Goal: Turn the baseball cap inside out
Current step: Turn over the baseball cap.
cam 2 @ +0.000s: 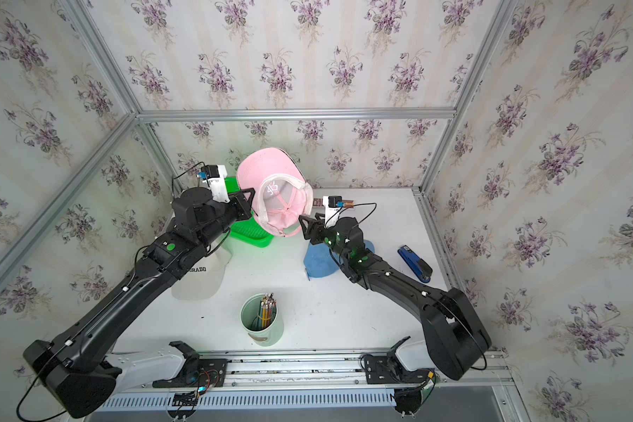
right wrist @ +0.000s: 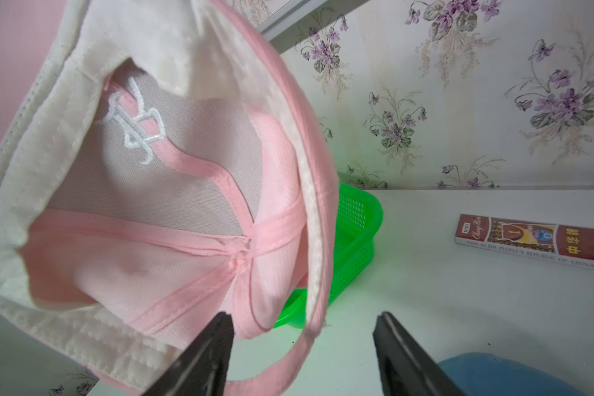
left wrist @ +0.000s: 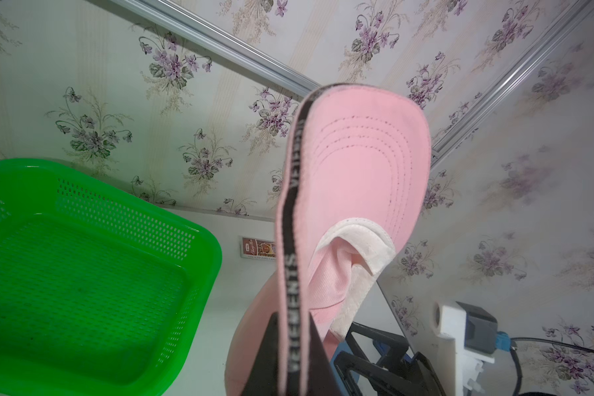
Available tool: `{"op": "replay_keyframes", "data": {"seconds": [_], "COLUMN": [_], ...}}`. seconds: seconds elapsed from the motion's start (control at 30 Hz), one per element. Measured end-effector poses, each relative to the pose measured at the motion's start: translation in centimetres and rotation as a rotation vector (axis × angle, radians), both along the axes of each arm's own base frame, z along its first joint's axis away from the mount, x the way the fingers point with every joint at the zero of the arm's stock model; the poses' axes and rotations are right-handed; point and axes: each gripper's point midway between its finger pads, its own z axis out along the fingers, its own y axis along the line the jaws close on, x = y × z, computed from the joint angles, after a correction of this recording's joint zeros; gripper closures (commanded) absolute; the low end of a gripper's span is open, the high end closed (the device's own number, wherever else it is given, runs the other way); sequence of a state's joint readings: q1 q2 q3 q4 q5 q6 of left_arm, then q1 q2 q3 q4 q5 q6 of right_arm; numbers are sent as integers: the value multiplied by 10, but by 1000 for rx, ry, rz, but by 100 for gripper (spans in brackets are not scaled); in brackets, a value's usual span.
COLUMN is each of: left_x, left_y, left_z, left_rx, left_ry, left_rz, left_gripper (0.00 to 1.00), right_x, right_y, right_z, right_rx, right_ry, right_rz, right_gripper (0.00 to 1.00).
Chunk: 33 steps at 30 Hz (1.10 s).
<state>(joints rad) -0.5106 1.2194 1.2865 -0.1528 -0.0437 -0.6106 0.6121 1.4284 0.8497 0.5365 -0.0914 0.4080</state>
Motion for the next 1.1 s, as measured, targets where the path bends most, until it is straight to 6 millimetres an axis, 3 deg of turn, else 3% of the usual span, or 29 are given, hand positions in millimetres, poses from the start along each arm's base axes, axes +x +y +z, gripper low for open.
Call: {"op": "replay_keyframes", "data": {"seconds": [0.13, 0.3, 0.43, 0.7, 0.97, 1.1], "left_x": [0, 1, 2, 11, 34, 39], "left_y": [-3, -2, 2, 9, 2, -1], "left_z": [2, 7, 5, -12, -25, -33], "left_rx": [-20, -48, -50, -24, 226, 343], "left_ry": [-7, -23, -29, -60, -177, -190], "left_rz": [-6, 8, 33, 113, 238, 265], "left_gripper": [100, 100, 100, 100, 100, 100], "right_x": [3, 1, -1, -10, -35, -37], "right_y": [7, 10, 14, 9, 7, 4], "right_z": [-8, -18, -19, -4, 8, 20], "right_rx": [7, 12, 15, 33, 37, 44], "right_ry": [30, 57, 59, 36, 76, 89], "right_rz": [21, 39, 64, 71, 69, 53], "right_gripper": [41, 80, 90, 93, 92, 91]}}
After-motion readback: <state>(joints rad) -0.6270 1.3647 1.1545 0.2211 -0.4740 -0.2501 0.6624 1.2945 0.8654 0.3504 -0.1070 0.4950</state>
